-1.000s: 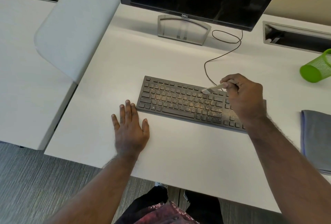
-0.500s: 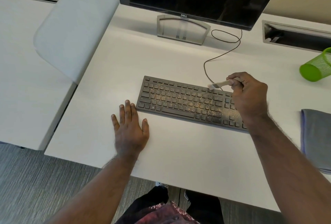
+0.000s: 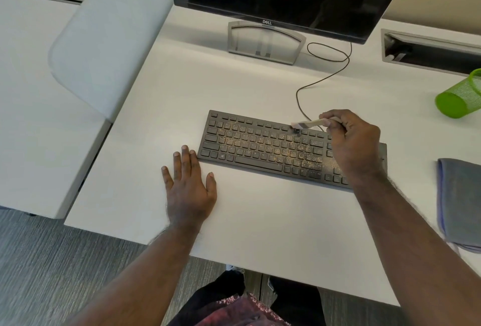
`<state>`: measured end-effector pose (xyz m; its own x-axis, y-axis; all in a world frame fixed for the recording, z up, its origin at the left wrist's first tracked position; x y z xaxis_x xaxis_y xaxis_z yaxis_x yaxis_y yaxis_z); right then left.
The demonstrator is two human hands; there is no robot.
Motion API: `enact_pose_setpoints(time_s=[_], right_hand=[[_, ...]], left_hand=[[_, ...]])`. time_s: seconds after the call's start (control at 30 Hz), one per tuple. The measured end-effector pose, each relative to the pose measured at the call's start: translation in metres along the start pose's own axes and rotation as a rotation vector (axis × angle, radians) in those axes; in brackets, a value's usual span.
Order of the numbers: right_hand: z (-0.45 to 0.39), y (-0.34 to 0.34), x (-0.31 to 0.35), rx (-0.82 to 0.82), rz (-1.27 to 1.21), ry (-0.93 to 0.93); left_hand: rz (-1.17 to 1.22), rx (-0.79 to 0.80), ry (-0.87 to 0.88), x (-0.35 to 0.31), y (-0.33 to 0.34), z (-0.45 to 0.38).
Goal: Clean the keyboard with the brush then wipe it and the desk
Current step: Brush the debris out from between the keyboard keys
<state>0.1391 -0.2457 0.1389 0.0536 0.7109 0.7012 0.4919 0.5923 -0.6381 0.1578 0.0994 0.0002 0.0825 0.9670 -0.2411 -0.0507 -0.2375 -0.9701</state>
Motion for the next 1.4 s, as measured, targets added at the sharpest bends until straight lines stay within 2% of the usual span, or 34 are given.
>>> enact_pose_setpoints(time_s=[0.23,0.4,0.57,0.7,0.83,0.97,1.17,1.4], right_hand=[[-0.004,-0.011,-0.004,-0.066,0.016,0.004],[0.003,-0.005,0.001,0.014,0.061,-0.029],[0.002,-0.012,-0.001,-0.060,0.034,-0.011],[0.007,-0.006,0.004,-0.009,0.056,-0.023],[0.007,-0.012,0.001,-0.049,0.063,-0.007],[0.010,0.000,0.006,0.045,0.045,-0.053],[0.001,-0.016,-0.007,-0.019,0.100,0.035],[0.007,-0.010,0.001,0.048,0.091,-0.023]], left_hand=[[-0.011,0.017,-0.002,0.000,0.001,0.000],[-0.009,0.026,-0.003,0.000,0.001,0.000],[-0.009,0.024,-0.002,0.000,0.001,0.000],[-0.006,0.026,-0.001,0.000,0.001,0.000],[-0.009,0.023,0.003,-0.001,0.000,0.000],[-0.005,0.016,0.003,0.000,0.000,0.000],[-0.003,0.009,0.004,0.000,-0.001,0.000],[0.004,0.013,0.002,0.000,-0.001,0.000]])
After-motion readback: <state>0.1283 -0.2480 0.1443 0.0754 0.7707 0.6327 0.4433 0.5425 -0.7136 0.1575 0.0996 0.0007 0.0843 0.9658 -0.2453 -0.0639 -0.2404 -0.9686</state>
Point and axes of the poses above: each hand's wrist, its own z-axis away from the middle knuckle, its own y-axis out of the palm, x = y × z, the point moved 8 cm from there along -z, towards the middle knuckle, and after that the axes turned 2 degrees about -y, right-handed, at the moved point
